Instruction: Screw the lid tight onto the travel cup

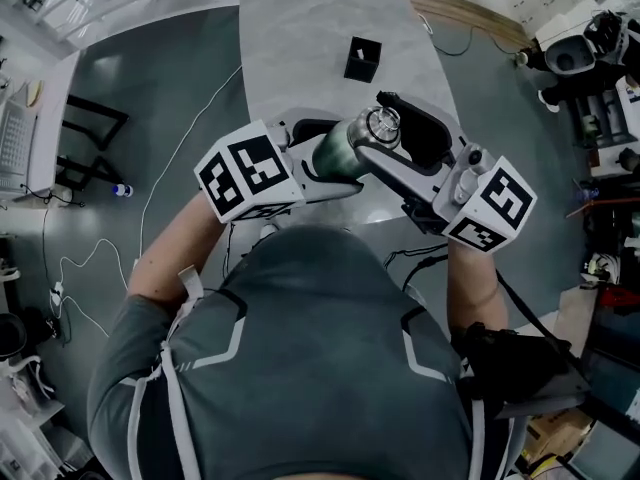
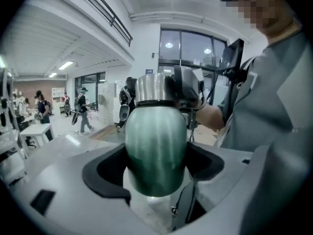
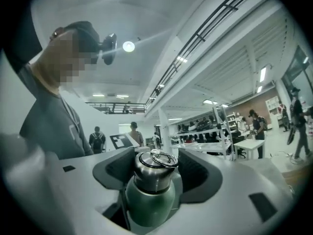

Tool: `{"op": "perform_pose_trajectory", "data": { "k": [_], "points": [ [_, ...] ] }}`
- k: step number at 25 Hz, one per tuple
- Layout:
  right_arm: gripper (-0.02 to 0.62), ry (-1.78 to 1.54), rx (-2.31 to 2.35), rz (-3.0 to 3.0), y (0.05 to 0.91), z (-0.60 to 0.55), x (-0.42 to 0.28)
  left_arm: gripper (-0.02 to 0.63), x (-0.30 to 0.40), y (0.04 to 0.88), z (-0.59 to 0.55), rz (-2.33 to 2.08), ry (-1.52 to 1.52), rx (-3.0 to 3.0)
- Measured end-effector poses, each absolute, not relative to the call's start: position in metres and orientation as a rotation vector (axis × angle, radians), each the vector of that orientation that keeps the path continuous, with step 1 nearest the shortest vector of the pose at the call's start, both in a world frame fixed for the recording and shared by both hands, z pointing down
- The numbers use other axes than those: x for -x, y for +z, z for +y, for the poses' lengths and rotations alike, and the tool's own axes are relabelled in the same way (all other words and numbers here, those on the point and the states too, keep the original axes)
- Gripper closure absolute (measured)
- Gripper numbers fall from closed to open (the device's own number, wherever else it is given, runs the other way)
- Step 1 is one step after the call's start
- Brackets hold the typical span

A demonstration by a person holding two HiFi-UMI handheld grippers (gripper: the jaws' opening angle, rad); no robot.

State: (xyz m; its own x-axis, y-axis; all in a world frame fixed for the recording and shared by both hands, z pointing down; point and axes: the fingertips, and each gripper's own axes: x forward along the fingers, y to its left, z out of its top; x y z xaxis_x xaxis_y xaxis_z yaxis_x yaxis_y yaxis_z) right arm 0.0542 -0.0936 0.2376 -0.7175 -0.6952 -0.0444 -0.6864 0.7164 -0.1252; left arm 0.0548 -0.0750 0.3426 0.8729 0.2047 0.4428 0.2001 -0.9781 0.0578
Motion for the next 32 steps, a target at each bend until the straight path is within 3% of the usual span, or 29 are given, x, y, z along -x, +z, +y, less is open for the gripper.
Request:
{"op": "perform_pose_trajectory", "data": {
  "k": [5,10,12,17,25,32],
  "points": [
    [0.277,0.002,0.611,2.953,0.217,-0.059,-0.045,0.233,-0.046,0.312,-0.040,0.671,0.530,-2.962],
    [0.279,-0.006,0.248,3.039,0.220,-0.038,-0.040,0.233,-0.040,0.306,-0.023,0.836,0.533,-2.933],
    [0.315,-0.021,0.161,3.041,0.218,-0.035,-0.037,0.233,-0.039,0.308,-0.021,0.855,0.546,-2.924],
    [0.327,-0.047,0.239,2.987,0.215,-0.048,-0.035,0.233,-0.041,0.316,-0.032,0.744,0.593,-2.937],
    [0.328,-0.073,1.021,2.940,0.244,-0.097,-0.049,0.233,-0.051,0.345,-0.086,0.283,0.787,-3.033],
    [0.285,-0.034,0.492,3.002,0.227,-0.063,-0.045,0.233,-0.047,0.321,-0.049,0.667,0.568,-2.972]
  ]
}}
